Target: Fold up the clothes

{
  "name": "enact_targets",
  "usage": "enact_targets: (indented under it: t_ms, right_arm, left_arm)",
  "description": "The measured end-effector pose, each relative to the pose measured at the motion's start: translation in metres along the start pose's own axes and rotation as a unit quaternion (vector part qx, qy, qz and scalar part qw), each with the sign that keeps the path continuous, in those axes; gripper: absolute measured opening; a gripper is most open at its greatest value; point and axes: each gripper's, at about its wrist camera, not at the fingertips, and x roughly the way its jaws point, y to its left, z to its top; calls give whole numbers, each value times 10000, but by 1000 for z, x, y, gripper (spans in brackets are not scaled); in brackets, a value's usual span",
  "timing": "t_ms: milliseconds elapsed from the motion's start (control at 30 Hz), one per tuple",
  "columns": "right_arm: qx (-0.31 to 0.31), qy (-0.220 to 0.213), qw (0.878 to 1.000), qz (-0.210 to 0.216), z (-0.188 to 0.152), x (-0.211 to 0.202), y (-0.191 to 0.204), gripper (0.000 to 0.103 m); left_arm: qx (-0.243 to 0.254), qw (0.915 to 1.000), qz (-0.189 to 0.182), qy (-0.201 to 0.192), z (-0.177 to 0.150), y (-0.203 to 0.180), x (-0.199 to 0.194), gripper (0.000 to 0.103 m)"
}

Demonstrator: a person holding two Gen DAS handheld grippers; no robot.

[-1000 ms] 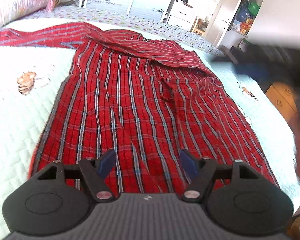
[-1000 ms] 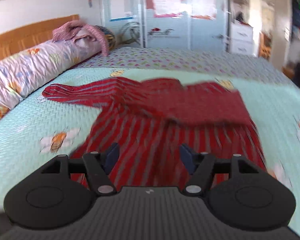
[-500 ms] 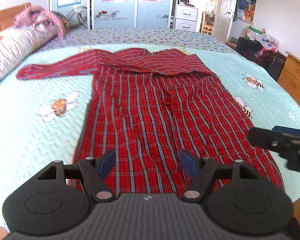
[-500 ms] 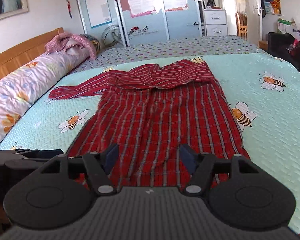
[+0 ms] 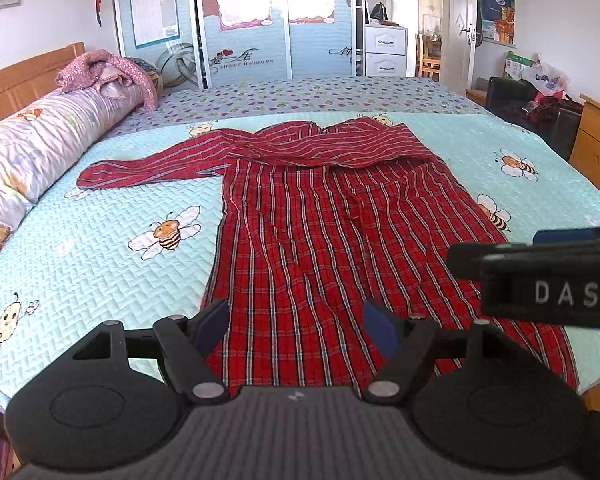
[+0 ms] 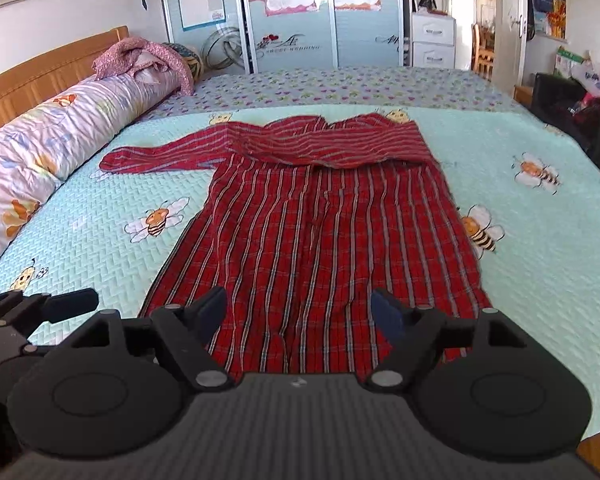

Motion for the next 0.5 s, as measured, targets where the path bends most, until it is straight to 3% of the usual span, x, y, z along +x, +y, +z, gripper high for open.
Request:
enact_targets:
  t_ms: [500]
  right_arm:
    - [-115,-313,9994,-119,0,-30,7,80]
  left_arm:
    - [-46,9997,120,-205,3,10,-24,77]
